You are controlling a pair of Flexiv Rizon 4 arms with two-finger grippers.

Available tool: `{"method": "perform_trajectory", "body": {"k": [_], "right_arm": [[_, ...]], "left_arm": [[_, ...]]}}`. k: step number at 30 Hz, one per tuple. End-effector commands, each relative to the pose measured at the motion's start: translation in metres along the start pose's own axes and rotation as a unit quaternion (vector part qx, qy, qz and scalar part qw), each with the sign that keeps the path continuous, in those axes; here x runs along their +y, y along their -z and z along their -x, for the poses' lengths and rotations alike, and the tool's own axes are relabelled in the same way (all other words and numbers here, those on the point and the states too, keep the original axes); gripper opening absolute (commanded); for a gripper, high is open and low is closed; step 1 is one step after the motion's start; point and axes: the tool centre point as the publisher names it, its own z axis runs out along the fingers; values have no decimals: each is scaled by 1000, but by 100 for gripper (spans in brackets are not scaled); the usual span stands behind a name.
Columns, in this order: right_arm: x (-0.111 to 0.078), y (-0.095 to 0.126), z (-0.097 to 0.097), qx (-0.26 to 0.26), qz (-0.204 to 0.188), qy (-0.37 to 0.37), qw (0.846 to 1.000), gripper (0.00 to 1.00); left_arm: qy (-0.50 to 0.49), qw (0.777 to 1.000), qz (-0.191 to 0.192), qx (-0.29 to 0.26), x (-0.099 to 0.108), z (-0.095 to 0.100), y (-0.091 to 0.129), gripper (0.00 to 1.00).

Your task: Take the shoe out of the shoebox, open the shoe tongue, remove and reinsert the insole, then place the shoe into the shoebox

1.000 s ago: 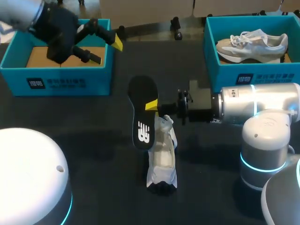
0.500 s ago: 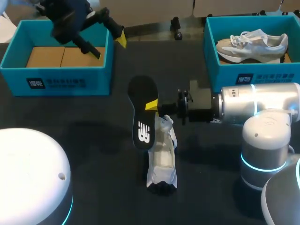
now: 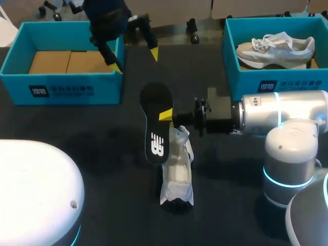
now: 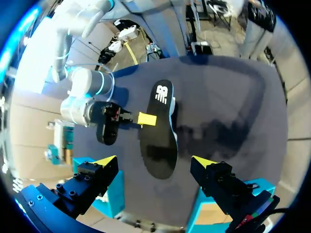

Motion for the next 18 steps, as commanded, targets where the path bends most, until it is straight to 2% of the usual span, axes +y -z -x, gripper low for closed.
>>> {"method": "perform_trajectory", "body": {"k": [1,7,13,18], "right_arm": [[-1,-2,0,-1,2,0,1000,0],[-1,-2,0,-1,2,0,1000,0],[-1,-2,0,-1,2,0,1000,0],[-1,-2,0,-1,2,0,1000,0]], "left_arm": [[13,992,-17,125,10,11,-4,100],[38,990,-22,132,14,16,-11,100],[7,991,-8,134,11,29,-13,100],[-8,987,-1,158,9,39,-24,100]]}}
